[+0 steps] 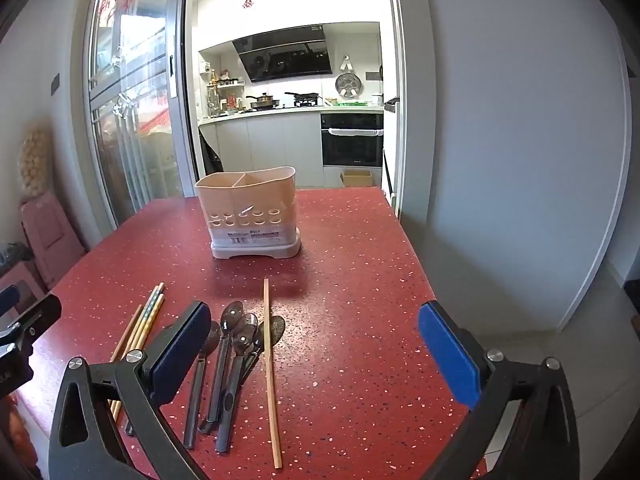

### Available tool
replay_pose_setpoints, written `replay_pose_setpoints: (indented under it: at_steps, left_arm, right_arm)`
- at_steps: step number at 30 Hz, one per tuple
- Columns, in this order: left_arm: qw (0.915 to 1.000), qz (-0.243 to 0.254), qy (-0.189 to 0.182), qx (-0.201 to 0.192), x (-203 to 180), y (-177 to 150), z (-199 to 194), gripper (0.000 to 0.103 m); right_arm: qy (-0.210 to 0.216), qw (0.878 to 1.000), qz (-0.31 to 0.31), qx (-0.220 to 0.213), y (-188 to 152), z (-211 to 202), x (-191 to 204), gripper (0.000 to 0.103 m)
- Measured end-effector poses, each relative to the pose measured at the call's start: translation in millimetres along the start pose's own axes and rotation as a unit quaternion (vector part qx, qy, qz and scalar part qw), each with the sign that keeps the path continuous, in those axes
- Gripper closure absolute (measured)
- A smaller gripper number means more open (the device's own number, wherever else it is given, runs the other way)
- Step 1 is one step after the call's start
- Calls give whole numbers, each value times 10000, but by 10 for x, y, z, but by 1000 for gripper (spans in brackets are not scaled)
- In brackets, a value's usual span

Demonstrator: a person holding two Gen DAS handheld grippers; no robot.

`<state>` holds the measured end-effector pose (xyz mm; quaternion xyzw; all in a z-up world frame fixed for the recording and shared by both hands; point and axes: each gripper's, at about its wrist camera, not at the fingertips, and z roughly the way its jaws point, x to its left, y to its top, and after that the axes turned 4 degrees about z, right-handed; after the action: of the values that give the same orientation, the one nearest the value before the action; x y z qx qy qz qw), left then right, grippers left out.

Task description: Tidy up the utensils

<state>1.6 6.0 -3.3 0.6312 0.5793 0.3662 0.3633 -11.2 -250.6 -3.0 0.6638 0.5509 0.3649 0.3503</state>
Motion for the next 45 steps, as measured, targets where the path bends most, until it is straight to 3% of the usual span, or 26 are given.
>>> replay_pose_setpoints:
  at_steps: [45]
  left_arm:
    - [9996,274,-26,27,-24,-61,81,0]
  right_arm:
    - [-268,9995,56,-174,-77,-99,-44,0]
